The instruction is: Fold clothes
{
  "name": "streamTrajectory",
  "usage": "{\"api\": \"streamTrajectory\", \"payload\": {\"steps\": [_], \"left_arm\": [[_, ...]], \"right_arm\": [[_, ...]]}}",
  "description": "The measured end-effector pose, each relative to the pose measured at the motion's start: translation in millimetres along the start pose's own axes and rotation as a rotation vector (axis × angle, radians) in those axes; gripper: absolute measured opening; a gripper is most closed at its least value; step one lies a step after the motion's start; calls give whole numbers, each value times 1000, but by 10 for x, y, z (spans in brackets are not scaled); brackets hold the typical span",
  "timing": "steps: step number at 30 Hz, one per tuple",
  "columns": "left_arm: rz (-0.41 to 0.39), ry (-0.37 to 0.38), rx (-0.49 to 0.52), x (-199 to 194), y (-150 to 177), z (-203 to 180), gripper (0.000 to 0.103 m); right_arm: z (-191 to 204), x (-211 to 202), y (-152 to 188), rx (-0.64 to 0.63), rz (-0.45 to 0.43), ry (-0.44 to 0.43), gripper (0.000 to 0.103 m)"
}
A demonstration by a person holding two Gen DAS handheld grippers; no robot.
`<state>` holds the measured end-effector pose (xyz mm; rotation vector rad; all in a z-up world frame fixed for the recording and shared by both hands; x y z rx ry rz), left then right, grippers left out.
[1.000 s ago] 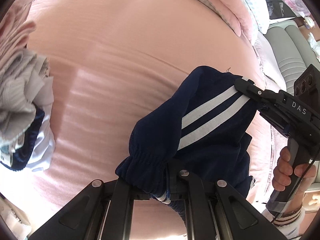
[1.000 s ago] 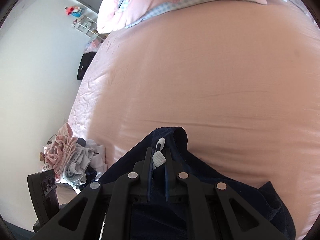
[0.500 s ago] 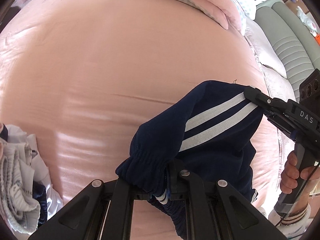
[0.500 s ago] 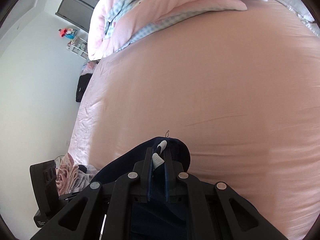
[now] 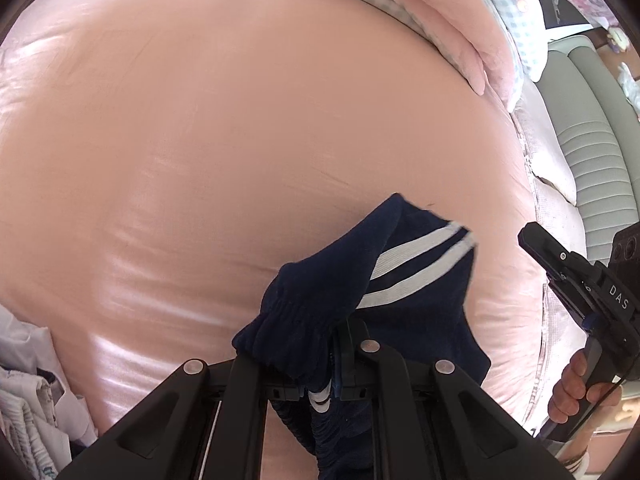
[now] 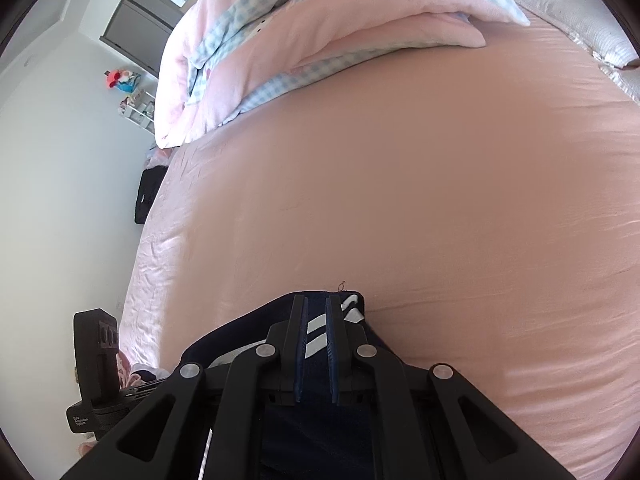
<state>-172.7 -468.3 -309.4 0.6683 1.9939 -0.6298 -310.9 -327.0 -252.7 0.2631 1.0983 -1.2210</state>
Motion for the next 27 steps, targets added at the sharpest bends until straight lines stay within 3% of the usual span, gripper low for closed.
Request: {"api": "streamTrajectory", "payload": {"steps": [4,9,14,16,17,18,19,20,21,23,24,27], "left_arm": [[-2,-29,-2,115,-226,-14,8],[-6,-165,36,267,-448,24,8],[71,-251,58,408,-483,60,9],[113,-273,76,429,-436,49,15],[129,-277,84,431,-414,36,28],[138,-269,86,418,-394,15,56],[147,-261,87,402,-374,-5,73],[147,-245,85,361,-362,-15,93],[147,-230,83,320,-350,-26,94],[135,-219,76,236,-337,-48,94],[132,-221,73,195,-327,-48,94],[125,-216,63,79,-285,-37,94]], "right_arm": [[-126,91,-70,11,17,10,6],[-224,206,-42,-23,50,45,6],[-306,308,154,-97,138,159,7],[-312,335,230,-112,176,180,9],[-301,338,247,-110,185,180,9],[-288,342,263,-107,194,180,9],[-271,340,278,-104,205,176,10],[-258,336,290,-104,213,177,15],[-239,338,299,-109,226,187,22],[-183,325,335,-127,254,205,75],[-152,288,343,-132,245,203,79],[-50,178,378,-153,238,195,79]]}}
Point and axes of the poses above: each gripper's, at about its wrist camera, not at the fingertips, and x roughly the way its jaws point, z to its left, y to its underside, the point moved 8 cm from there along x, roughly the way its jaws point, and after that the axes turned 5 degrees about y, right-handed, at the moved point
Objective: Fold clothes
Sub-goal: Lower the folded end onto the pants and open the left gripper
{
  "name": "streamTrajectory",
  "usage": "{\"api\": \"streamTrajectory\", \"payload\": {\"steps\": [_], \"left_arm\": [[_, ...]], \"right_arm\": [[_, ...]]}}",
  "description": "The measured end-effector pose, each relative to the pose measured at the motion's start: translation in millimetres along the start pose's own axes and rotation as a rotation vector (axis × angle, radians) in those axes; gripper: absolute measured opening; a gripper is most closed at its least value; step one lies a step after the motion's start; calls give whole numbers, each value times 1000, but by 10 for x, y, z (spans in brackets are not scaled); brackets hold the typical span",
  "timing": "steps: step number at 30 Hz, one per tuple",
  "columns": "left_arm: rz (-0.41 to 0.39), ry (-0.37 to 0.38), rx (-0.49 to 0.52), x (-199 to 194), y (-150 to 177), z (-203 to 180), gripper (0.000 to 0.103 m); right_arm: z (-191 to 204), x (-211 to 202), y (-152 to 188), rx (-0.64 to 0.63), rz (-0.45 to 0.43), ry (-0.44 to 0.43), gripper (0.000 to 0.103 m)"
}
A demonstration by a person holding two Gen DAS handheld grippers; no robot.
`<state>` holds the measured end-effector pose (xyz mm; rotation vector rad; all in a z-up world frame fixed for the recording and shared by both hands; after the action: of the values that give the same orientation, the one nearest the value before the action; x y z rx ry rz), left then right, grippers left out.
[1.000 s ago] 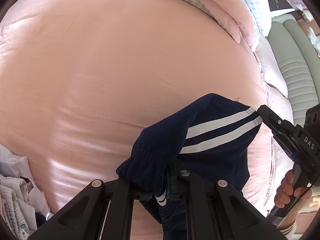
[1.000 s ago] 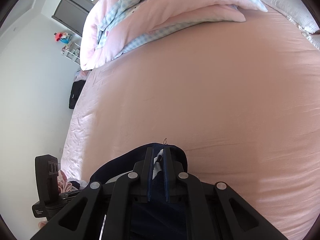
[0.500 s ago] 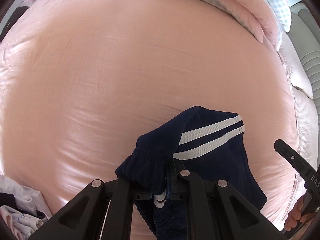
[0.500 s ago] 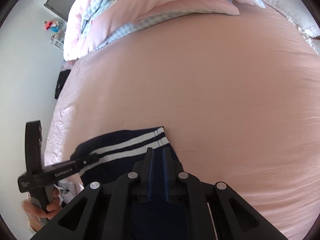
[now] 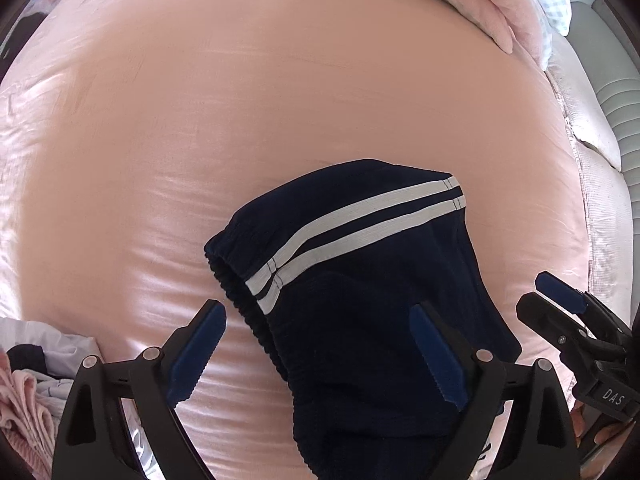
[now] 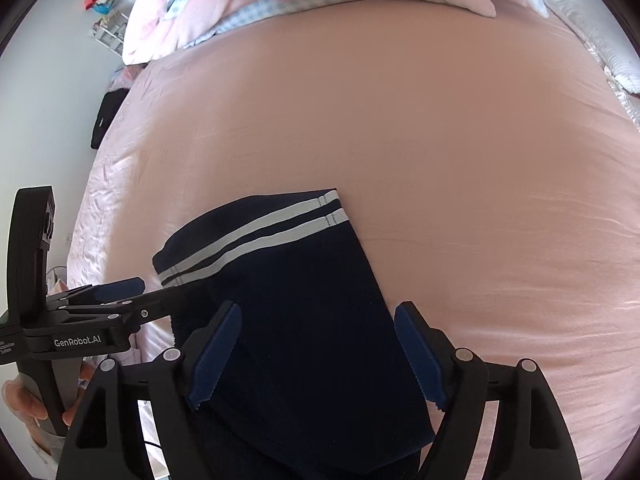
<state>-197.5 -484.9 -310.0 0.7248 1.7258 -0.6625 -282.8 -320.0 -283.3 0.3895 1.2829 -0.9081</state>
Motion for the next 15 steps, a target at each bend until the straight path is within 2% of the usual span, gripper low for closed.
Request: {"api": "streamTrajectory", "payload": {"steps": [3,6,11,15], "left_arm": [[1,32,-27,-76,72,46,94],[-5,45,-18,-207,413,142,94],[-11,54,23,-314,789,160,94],[-16,50,66,-472,1128,-44,94]], "right_arm": [[26,-123,73,-14,-4,14,79],[114,-242,152,-30,-4,25,79],[189,-433,381,-31,-11,29,79],[206,-526,626,-20,-12,27,79]]}}
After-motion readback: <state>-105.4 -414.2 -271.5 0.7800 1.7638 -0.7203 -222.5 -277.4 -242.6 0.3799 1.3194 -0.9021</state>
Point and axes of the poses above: each gripper's, at about its wrist camera, not at the fingertips, and x roughly the way its jaws point, z to its left, y to its underside, the point moved 8 cm from there along x, roughly the way its jaws point, and after that the axes turned 5 degrees about y, right-handed, at the moved point
